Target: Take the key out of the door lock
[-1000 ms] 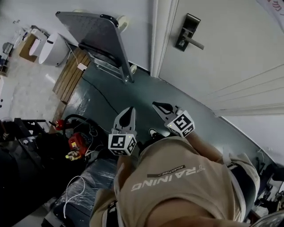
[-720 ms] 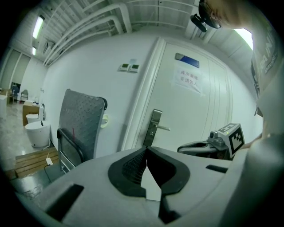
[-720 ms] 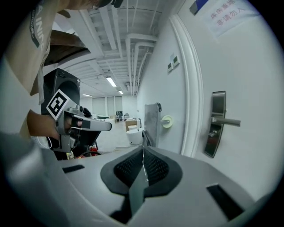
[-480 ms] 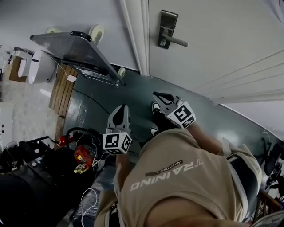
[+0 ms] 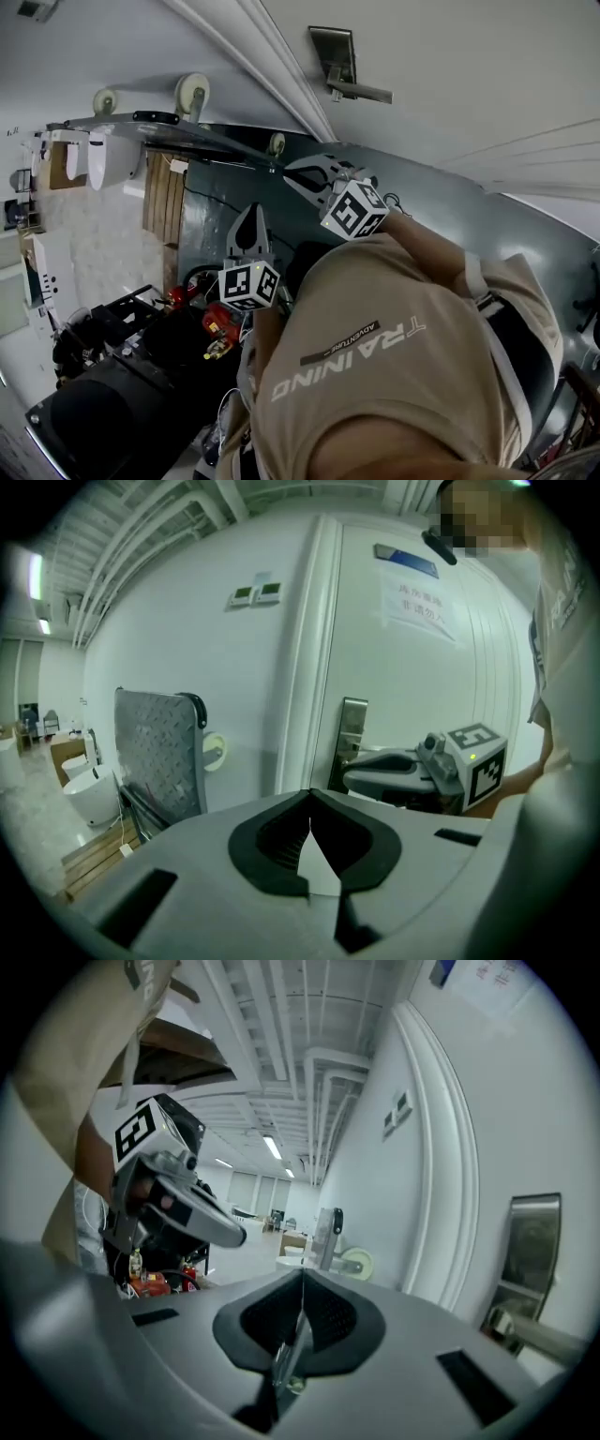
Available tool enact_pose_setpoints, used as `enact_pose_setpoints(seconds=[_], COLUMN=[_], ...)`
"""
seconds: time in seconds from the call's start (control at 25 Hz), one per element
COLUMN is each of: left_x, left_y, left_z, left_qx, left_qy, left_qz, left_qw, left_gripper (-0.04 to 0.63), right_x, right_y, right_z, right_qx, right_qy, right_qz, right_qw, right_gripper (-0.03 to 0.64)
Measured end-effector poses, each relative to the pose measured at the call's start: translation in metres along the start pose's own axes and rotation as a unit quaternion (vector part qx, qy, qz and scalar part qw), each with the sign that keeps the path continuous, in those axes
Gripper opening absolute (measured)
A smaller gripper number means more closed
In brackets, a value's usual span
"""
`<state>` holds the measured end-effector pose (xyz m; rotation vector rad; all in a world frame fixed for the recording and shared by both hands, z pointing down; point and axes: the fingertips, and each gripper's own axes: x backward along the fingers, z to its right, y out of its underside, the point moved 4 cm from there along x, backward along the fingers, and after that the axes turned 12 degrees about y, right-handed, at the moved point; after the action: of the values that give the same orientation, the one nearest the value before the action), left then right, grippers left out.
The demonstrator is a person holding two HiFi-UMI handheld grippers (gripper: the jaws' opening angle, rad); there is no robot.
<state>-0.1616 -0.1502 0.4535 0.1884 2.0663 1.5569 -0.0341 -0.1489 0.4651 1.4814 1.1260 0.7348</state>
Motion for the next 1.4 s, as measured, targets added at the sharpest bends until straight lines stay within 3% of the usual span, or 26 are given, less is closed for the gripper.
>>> enact_pose_setpoints(seconds=[0.12, 0.24, 0.52, 0.8, 1.08, 1.24, 1.4], left_x=[-0.015, -0.038, -0.072, -0.060, -0.058, -0.050, -0.067], left_y=[0.001, -0.010, -0.030, -0.018, -0.011, -0.003, 0.005], left_z=[0.000, -0.001, 0.005, -0.018, -0.021, -0.039, -0.048], left_qx=[0.003, -0.010, -0.035, 0.027, 0.024, 0.045, 0.037], left_qy=[0.007, 0.022, 0.076, 0.057, 0.074, 0.070, 0.117], left_qz=[-0.014, -0.015, -0.012, 0.016, 0.011, 0.012, -0.009], left_qw=[0.9999, 0.9996, 0.9964, 0.9979, 0.9969, 0.9965, 0.9924], left_gripper=[0.006, 0.006, 0.006, 0.006, 0.006, 0.006, 0.006], right_x=[-0.003, -0.008, -0.012, -0.021, -0.031, -0.039, -0.042], right_y=[-0.012, -0.008, 0.003, 0.008, 0.013, 0.011, 0.021], right_z=[0.002, 0.014, 0.033, 0.022, 0.020, 0.019, 0.031], right_qx=[-0.004, 0.017, -0.037, -0.052, -0.077, -0.084, -0.120], right_qy=[-0.019, -0.010, 0.002, -0.064, -0.041, -0.045, 0.010], right_qz=[0.025, 0.022, 0.004, -0.002, -0.022, -0.026, -0.044], right_qw=[1.000, 1.000, 0.999, 0.997, 0.996, 0.995, 0.992], right_gripper=[0.015, 0.015, 0.015, 0.015, 0.015, 0.015, 0.015])
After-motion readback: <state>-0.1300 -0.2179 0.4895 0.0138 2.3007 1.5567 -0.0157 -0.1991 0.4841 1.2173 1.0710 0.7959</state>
